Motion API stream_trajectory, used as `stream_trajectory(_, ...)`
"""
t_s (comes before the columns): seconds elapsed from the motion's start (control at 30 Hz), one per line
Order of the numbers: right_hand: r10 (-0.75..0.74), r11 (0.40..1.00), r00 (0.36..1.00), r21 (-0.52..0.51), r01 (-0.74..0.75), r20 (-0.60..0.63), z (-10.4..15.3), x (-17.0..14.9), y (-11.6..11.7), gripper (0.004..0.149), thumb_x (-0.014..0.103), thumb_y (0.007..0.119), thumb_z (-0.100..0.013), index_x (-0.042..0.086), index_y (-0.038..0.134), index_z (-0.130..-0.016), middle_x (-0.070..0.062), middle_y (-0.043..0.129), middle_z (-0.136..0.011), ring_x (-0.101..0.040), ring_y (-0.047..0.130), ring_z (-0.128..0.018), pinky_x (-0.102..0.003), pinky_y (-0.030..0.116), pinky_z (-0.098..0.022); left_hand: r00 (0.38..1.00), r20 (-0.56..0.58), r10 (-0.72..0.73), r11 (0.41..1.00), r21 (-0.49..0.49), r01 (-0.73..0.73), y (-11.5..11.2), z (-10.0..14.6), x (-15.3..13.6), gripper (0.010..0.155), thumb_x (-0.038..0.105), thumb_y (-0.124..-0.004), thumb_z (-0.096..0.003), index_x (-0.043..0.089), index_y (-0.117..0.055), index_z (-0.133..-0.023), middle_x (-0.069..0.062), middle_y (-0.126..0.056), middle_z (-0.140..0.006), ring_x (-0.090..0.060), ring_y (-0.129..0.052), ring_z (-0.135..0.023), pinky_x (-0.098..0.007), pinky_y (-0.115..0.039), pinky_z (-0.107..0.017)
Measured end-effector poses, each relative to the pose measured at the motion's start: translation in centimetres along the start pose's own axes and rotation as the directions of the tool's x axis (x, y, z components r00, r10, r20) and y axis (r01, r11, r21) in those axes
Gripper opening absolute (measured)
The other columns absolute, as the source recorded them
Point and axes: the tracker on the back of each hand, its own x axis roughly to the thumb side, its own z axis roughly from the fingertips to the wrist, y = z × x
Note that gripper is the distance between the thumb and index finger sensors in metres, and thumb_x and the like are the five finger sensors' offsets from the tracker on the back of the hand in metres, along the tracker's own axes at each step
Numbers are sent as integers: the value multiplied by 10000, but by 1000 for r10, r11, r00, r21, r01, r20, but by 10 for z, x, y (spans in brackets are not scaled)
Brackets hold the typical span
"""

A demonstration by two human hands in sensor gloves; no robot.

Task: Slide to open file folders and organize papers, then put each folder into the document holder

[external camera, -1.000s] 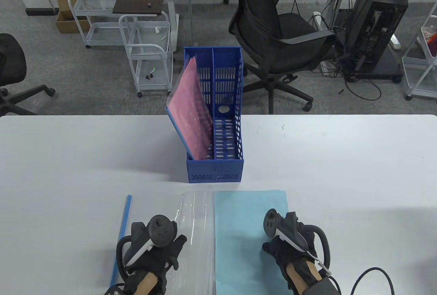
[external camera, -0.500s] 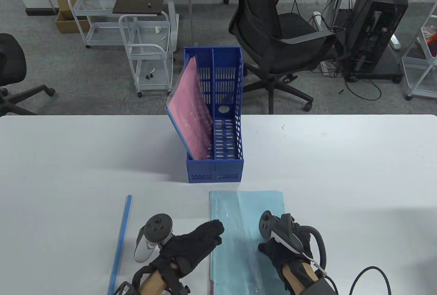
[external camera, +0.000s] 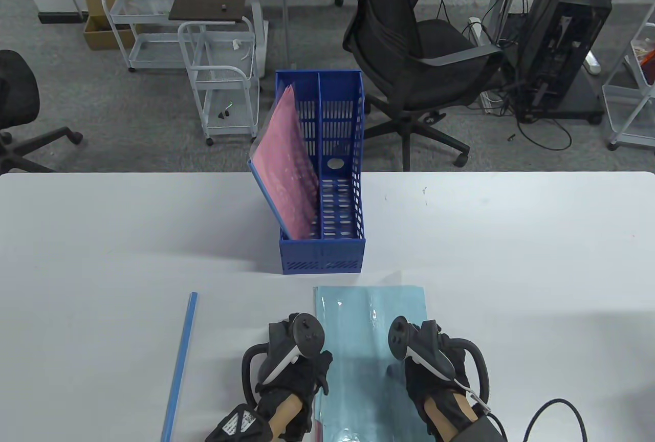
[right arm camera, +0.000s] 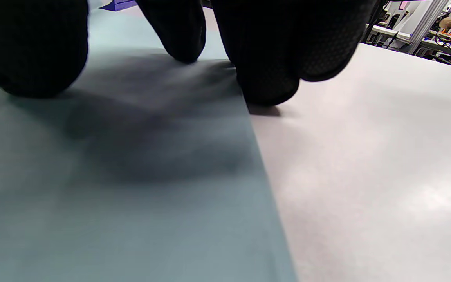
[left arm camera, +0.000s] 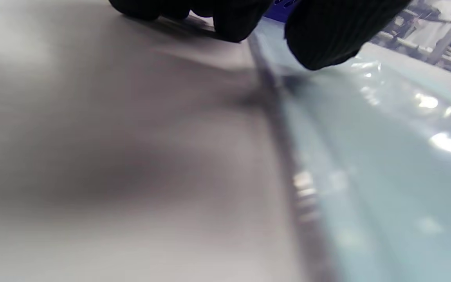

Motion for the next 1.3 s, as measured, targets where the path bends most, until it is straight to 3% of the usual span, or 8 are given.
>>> stream_trajectory(0.27,1,1000,1000,-9,-1,4,0,0,0,875,643,803,-315,234,555,-1048,-206,593,-1089,-339,823,-767,-526,705,-632,893,-46,448,891,-55,-450,9,-7,-16,665,453,-853,-429,122,-673,-976,-97,-530,-1128,-370,-607,-995,-483,-634,-731)
stream_trajectory(0.37,2,1000,1000,-11,-2,6,0,0,0,874,644,803,-315,234,558,-1046,-205,596,-1087,-338,825,-765,-524,707,-631,665,-121,737,619,-273,-736,2,-11,-32,604,468,-826,-452,175,-730,-972,-138,-769,-1021,-342,-871,-841,-483,-800,-607)
stream_trajectory(0.47,3,1000,1000,-23,-3,9,0,-1,0,877,649,804,-308,234,565,-1043,-203,607,-1082,-331,832,-758,-519,714,-627,556,-257,791,397,-477,-784,-19,-17,-37,658,470,-795,-491,156,-646,-1049,-91,-881,-941,-312,-986,-739,-465,-869,-540)
stream_trajectory(0.63,-24,999,1000,-41,25,15,-1,-5,0,868,650,817,-304,248,580,-1036,-189,627,-1072,-309,849,-741,-501,732,-617,590,-243,770,469,-411,-782,-21,-16,-39,583,451,-789,-483,168,-741,-990,-42,-986,-842,-246,-1084,-635,-425,-937,-470)
stream_trajectory(0.83,-277,961,959,3,277,52,-8,-33,-7,841,618,815,-332,237,558,-1037,-148,670,-1059,-285,892,-724,-479,768,-603,525,-223,821,414,-400,-818,-20,-10,-52,530,431,-752,-489,195,-790,-961,-28,-1013,-824,-244,-1093,-665,-439,-929,-500)
stream_trajectory(1.03,-745,666,665,95,740,45,-23,-83,-2,681,506,735,-425,189,599,-1012,-161,759,-1006,-332,925,-770,-520,767,-614,259,-184,948,132,-513,-848,-19,-3,-77,512,428,-743,-496,236,-799,-968,-41,-994,-860,-273,-1070,-702,-467,-901,-533)
stream_trajectory(1.17,-954,299,298,215,930,37,-28,-95,9,771,572,714,-413,151,541,-1035,-218,677,-1044,-436,841,-848,-585,697,-646,211,-77,974,133,-558,-819,-9,2,-88,511,429,-745,-496,256,-799,-974,-37,-978,-887,-281,-1048,-738,-482,-875,-567)
stream_trajectory(1.3,-962,266,273,355,896,30,-29,-80,15,946,652,758,-366,120,398,-1060,-242,549,-1094,-480,713,-933,-607,610,-693,182,6,983,149,-601,-785,4,8,-87,506,430,-747,-496,271,-805,-972,-27,-973,-897,-275,-1042,-750,-484,-864,-586)
